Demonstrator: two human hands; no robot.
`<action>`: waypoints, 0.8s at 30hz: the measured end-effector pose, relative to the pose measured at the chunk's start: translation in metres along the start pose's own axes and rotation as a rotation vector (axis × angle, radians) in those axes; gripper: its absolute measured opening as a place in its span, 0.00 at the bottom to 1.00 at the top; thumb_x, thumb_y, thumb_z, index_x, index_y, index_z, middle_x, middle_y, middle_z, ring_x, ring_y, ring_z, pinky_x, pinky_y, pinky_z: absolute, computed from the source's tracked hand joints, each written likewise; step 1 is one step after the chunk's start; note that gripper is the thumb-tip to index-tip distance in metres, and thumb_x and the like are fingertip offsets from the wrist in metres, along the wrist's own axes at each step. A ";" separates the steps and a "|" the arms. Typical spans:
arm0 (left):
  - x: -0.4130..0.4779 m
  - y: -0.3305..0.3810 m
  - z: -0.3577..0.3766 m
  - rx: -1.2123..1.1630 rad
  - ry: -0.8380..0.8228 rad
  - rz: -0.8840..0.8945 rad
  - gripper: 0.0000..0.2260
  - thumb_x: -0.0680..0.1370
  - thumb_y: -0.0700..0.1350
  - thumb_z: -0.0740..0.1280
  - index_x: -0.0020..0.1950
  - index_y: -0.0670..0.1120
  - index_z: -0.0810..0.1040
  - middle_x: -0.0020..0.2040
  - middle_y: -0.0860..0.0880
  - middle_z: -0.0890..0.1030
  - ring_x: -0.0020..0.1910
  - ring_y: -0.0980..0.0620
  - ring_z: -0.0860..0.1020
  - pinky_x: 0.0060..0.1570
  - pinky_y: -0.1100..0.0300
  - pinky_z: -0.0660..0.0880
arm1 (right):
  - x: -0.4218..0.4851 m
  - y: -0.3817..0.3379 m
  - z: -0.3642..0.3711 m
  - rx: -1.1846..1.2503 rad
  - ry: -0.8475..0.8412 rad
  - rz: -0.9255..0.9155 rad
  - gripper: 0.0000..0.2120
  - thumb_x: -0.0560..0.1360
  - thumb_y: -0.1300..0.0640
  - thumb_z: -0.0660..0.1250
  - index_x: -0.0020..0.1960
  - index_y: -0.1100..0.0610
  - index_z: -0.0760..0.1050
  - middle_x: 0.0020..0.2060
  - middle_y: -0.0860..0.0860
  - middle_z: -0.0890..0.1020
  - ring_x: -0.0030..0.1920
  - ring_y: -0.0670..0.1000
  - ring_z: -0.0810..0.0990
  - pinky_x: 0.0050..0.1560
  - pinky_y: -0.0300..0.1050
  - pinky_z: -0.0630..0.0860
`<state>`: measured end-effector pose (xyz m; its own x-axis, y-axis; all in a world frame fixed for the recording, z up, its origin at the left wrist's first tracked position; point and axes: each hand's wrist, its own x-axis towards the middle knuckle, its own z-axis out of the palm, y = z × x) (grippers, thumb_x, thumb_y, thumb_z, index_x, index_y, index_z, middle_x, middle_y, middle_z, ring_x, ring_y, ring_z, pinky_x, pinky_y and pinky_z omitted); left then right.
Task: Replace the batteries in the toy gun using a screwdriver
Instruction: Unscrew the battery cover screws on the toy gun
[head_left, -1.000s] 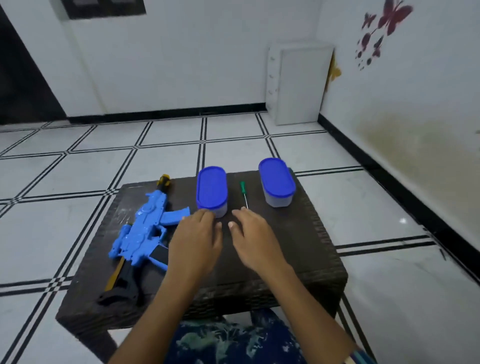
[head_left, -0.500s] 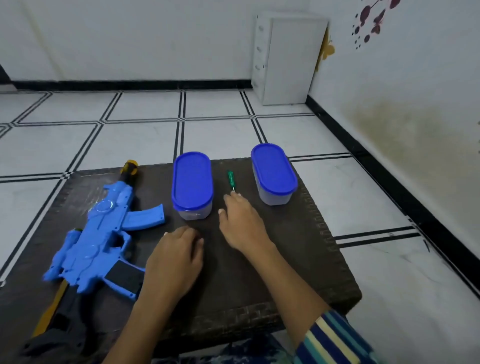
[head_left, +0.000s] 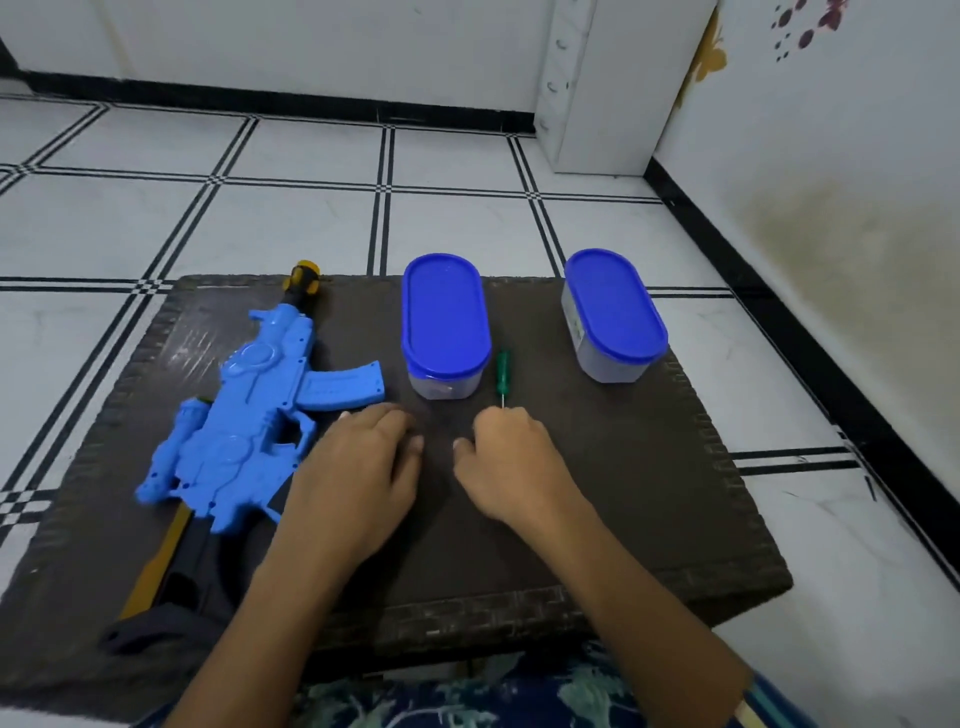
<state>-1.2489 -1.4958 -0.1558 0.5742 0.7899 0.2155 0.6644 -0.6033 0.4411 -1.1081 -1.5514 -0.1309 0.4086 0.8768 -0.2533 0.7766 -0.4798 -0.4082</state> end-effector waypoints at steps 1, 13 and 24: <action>-0.001 -0.007 -0.003 -0.006 0.001 -0.017 0.08 0.79 0.48 0.61 0.52 0.47 0.77 0.53 0.52 0.79 0.53 0.49 0.76 0.48 0.55 0.74 | -0.007 -0.004 0.001 0.012 -0.004 -0.018 0.16 0.79 0.54 0.63 0.35 0.57 0.66 0.38 0.54 0.75 0.38 0.53 0.75 0.34 0.44 0.69; -0.009 -0.062 -0.032 -0.008 -0.015 -0.168 0.08 0.74 0.52 0.69 0.50 0.50 0.81 0.68 0.48 0.74 0.67 0.46 0.71 0.69 0.37 0.60 | 0.002 -0.023 0.011 0.097 0.287 0.185 0.16 0.74 0.47 0.73 0.45 0.57 0.70 0.45 0.54 0.78 0.52 0.57 0.79 0.39 0.46 0.70; -0.019 -0.073 -0.030 0.002 -0.061 -0.142 0.11 0.78 0.54 0.66 0.53 0.50 0.83 0.76 0.52 0.64 0.75 0.54 0.59 0.74 0.41 0.43 | -0.020 -0.041 0.010 0.905 0.076 0.220 0.10 0.68 0.62 0.72 0.44 0.69 0.80 0.37 0.61 0.85 0.32 0.53 0.86 0.41 0.50 0.85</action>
<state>-1.3224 -1.4640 -0.1660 0.5028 0.8589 0.0977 0.7419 -0.4868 0.4612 -1.1533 -1.5497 -0.1181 0.5574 0.7477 -0.3610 0.0223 -0.4481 -0.8937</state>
